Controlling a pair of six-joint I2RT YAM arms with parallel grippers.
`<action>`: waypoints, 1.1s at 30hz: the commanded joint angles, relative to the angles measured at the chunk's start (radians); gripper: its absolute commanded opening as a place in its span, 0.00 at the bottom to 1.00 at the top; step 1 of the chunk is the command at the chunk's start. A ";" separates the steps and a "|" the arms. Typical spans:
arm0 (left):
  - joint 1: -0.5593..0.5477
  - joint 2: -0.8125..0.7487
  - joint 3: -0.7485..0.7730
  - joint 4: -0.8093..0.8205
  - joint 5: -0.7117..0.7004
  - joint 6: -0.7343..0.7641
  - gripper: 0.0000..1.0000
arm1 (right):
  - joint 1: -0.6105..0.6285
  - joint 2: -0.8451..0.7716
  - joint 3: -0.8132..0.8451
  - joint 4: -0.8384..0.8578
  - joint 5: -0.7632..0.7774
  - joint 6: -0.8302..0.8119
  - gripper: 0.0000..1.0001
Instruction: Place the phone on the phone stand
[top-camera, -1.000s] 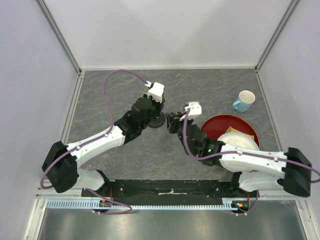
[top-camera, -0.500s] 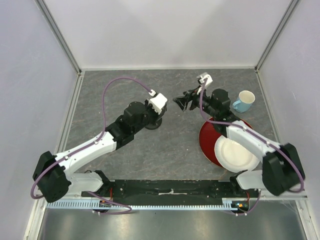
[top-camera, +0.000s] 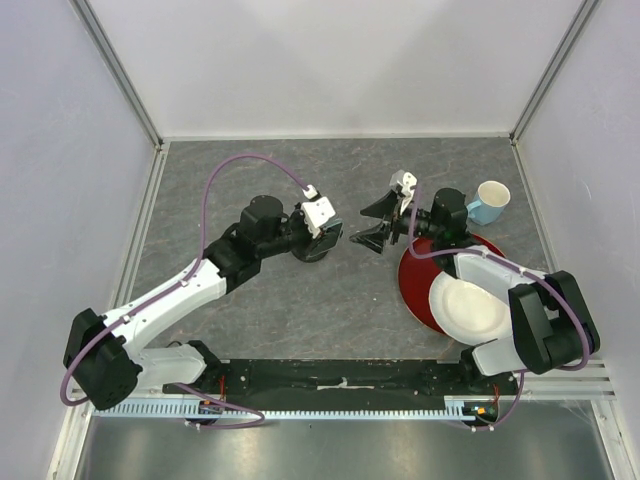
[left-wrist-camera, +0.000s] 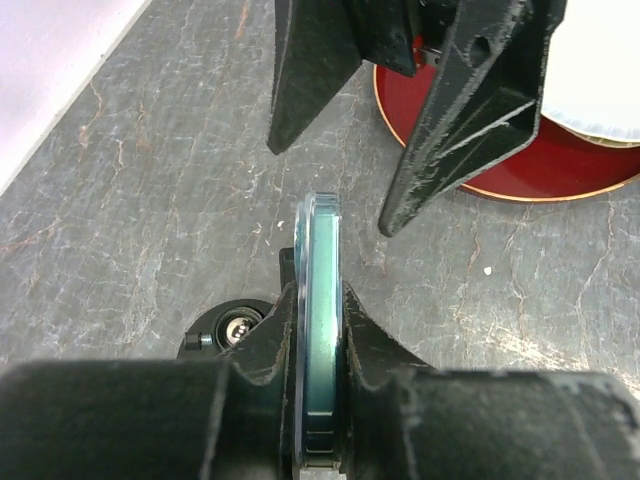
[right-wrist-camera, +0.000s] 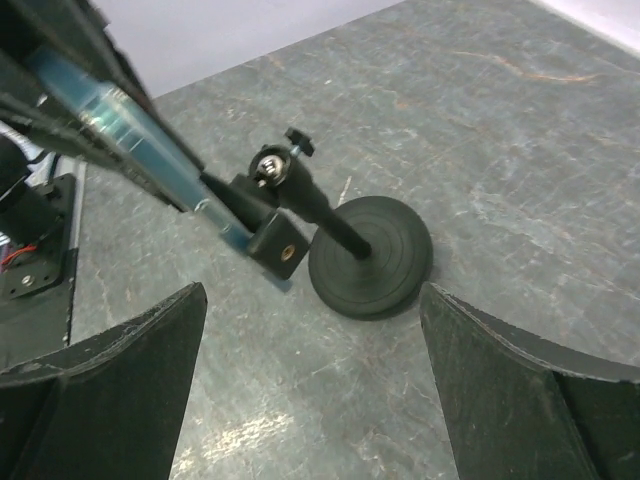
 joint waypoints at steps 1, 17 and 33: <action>0.018 -0.023 0.068 0.036 0.119 -0.007 0.02 | -0.005 -0.003 -0.031 0.159 -0.141 0.020 0.92; 0.053 -0.015 0.076 0.042 0.288 -0.047 0.02 | 0.092 0.211 0.021 0.456 -0.188 0.176 0.84; 0.090 -0.006 0.051 0.171 0.142 -0.176 0.02 | 0.155 0.269 0.092 0.440 -0.226 0.214 0.30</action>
